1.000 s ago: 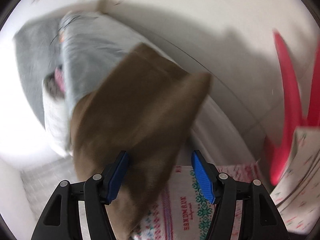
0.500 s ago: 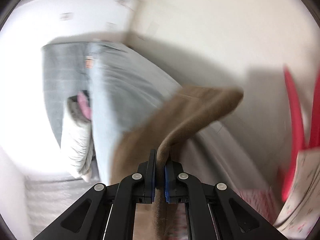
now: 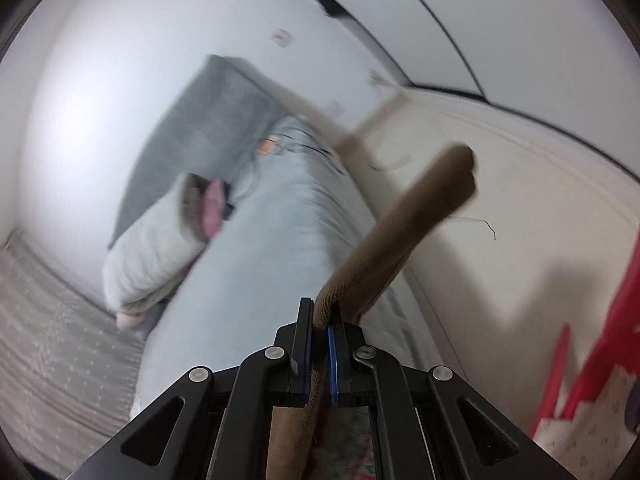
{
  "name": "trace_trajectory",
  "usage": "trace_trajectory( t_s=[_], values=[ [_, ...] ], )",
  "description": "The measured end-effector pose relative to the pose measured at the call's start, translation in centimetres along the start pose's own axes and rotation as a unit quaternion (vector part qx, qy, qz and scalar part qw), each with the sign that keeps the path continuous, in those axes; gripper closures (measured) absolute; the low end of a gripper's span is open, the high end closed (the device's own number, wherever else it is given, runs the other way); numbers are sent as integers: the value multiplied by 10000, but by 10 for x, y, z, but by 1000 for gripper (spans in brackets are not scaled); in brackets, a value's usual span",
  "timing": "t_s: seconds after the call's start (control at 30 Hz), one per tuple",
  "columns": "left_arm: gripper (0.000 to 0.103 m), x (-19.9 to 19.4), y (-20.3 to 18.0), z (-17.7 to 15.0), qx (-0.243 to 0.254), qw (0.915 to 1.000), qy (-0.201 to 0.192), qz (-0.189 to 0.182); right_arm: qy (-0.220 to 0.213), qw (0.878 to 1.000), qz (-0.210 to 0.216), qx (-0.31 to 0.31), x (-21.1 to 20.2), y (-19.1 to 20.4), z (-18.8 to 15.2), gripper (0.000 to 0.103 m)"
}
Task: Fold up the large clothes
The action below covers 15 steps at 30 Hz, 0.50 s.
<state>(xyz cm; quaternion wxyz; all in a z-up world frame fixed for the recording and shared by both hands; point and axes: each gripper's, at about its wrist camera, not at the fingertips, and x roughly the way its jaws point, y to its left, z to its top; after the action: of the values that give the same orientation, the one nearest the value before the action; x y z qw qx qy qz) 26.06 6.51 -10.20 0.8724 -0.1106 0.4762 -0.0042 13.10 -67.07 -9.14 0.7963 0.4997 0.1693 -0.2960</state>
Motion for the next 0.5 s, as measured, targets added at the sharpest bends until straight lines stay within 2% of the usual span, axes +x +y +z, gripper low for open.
trace_trajectory(
  t_s=[0.07,0.13,0.23,0.33,0.43,0.5],
  values=[
    [35,3,4,-3,-57,9998,107,161,-4,10000,4,97,-11,-7,-1,97],
    [35,12,12,-7,-174,9988,401,222,-112,9997,-63,-218,-16,0,0,97],
    [35,10,7,-10,96,9988,328,353,-241,9979,-173,-575,-22,12,-5,98],
    [35,7,5,-11,136,9985,322,420,-241,9983,-153,-500,-15,9,-7,98],
    [35,-10,6,-9,-42,9997,202,140,-178,9990,-157,-367,-12,3,-8,97],
    [35,-27,9,-7,-43,9999,-43,148,-303,9973,-254,-623,-18,14,-10,97]
  ],
)
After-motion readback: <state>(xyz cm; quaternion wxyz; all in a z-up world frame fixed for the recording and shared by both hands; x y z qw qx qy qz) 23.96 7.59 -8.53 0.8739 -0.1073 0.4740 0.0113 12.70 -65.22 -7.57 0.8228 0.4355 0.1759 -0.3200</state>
